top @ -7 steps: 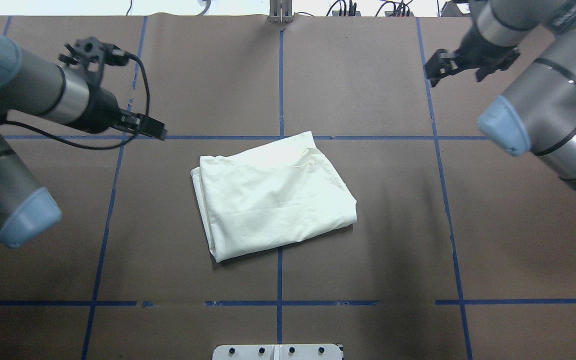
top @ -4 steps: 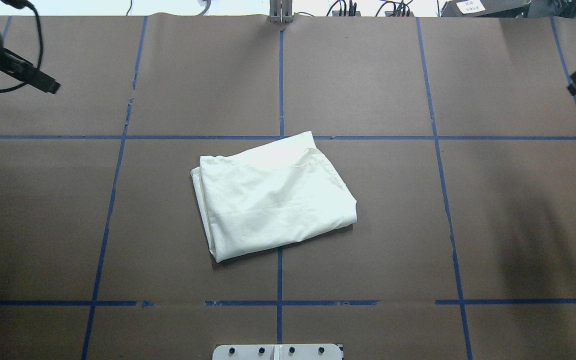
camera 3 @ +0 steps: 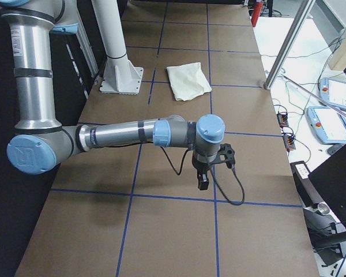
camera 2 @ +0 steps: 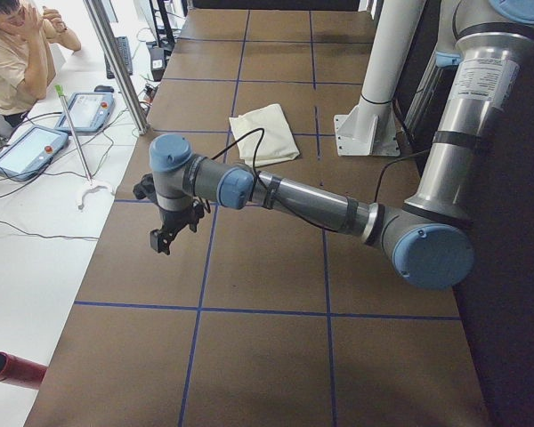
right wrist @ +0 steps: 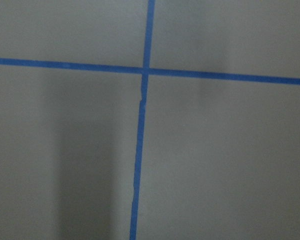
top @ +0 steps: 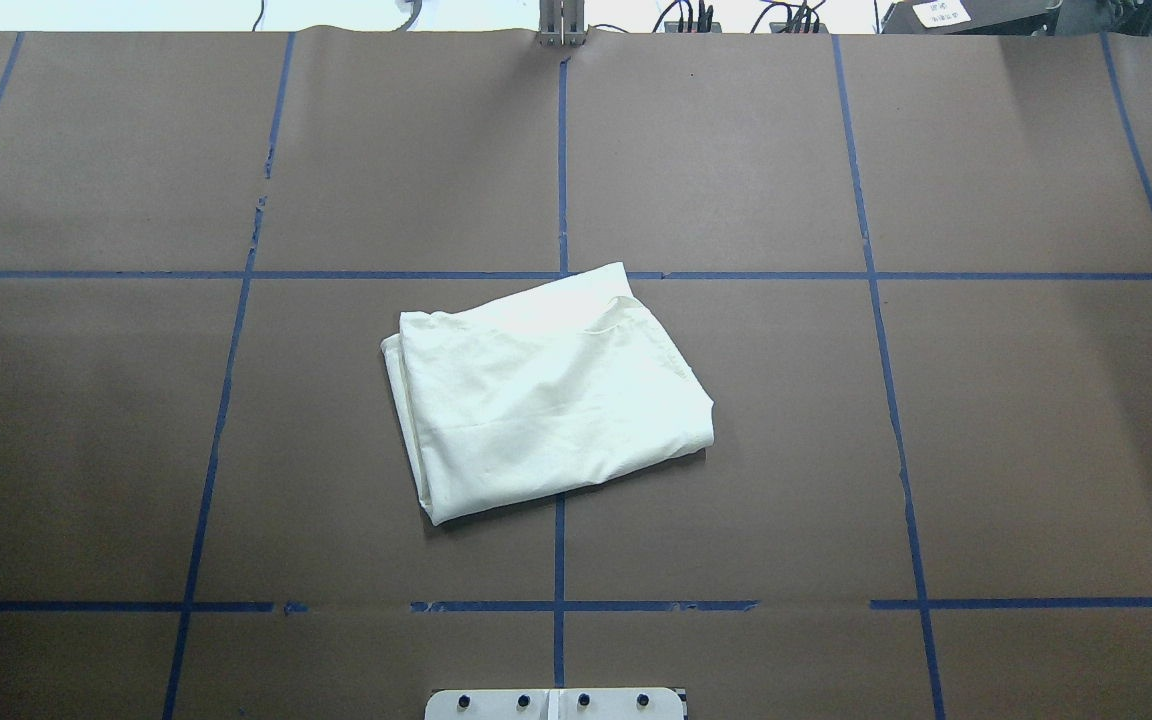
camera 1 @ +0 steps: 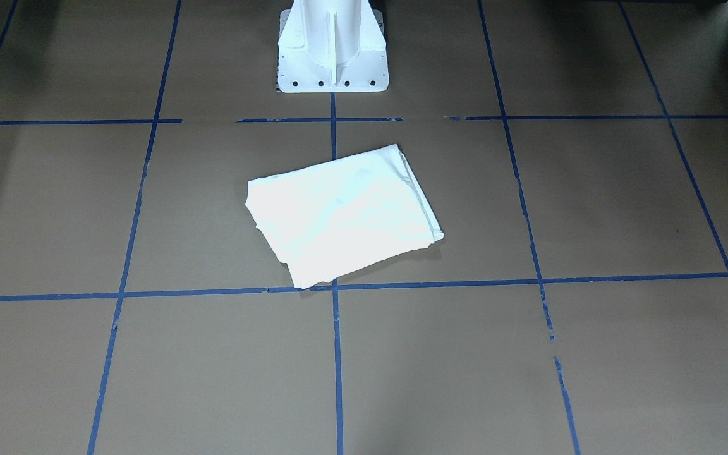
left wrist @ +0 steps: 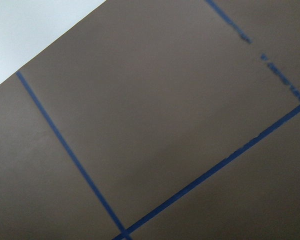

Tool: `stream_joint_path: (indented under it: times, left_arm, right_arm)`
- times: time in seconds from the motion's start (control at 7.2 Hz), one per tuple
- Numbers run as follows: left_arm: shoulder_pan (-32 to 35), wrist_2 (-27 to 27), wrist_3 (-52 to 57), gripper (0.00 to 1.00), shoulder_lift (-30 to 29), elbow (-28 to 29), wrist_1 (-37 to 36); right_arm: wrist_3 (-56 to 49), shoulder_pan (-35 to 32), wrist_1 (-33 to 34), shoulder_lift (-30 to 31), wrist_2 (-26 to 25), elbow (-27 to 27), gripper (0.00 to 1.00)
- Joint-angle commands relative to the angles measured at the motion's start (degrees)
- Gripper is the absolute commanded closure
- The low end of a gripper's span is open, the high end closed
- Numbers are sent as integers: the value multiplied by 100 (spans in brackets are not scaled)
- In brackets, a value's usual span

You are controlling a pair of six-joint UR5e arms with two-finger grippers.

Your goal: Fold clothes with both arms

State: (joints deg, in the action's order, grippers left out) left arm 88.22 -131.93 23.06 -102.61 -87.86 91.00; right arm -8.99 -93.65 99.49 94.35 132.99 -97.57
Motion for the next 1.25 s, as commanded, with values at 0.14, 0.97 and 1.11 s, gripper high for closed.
stream_joint_path:
  times: [0.14, 0.97, 1.11]
  left_arm:
    - [503, -105, -124, 0, 356, 682, -72]
    - [494, -43, -1181, 0, 655, -63, -56]
    - [468, -60, -1181, 0, 638, -21, -47]
  right_arm:
    - [169, -118, -27, 145, -326, -34, 0]
    - [398, -118, -35, 198, -291, -16, 0]
    - [389, -118, -35, 198, -291, -16, 0]
